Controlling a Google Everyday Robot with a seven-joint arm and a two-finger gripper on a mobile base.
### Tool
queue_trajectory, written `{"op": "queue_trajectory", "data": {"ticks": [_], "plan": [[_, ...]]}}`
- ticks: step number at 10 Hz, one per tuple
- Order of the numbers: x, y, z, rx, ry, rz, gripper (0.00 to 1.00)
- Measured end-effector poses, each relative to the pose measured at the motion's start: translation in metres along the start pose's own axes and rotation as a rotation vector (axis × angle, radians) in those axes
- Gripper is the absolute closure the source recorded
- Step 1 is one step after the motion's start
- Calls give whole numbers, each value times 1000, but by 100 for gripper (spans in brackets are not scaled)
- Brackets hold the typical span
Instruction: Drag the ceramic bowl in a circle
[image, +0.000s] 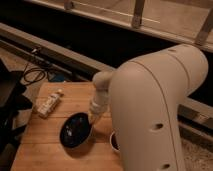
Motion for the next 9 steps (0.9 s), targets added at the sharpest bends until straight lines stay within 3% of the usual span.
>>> {"op": "queue_trajectory", "data": {"ticks": [5,9], "plan": [[-5,8,4,16,4,8,100],[-8,-6,-1,21,-4,32,100]]}}
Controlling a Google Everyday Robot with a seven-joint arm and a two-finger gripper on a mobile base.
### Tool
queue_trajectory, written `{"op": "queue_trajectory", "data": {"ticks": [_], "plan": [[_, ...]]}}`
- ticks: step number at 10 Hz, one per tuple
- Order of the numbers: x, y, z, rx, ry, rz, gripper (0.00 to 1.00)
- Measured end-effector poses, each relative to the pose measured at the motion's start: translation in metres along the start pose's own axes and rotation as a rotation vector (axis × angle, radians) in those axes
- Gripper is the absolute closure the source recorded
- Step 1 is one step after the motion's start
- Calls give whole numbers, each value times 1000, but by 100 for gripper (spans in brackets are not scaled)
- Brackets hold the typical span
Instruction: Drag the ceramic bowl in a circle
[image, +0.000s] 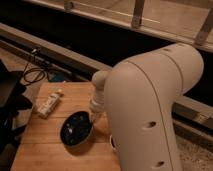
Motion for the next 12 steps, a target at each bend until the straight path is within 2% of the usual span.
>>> {"op": "queue_trajectory", "data": {"ticks": [4,12], "plan": [[-10,7,0,15,0,3,100],[-9,5,-1,28,-4,27,100]]}}
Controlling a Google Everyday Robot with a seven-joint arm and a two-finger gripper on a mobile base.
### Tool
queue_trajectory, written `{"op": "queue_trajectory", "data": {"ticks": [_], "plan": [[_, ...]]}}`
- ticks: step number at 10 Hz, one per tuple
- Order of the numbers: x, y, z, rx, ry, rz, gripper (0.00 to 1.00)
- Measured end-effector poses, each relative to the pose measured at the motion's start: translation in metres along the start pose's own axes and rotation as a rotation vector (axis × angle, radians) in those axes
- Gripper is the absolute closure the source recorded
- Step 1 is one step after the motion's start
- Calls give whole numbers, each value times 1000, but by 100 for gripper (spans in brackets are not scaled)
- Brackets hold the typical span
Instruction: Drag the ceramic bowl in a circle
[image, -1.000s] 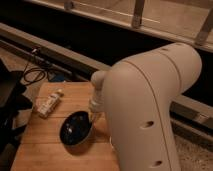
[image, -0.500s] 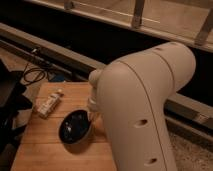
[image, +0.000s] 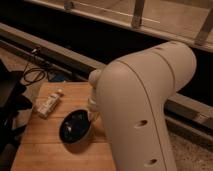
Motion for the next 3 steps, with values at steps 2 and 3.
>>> {"op": "queue_trajectory", "data": {"ticks": [2,3], "plan": [[-1,-1,0,4,0,5,100],[0,-1,0,5,0,8,100]]}}
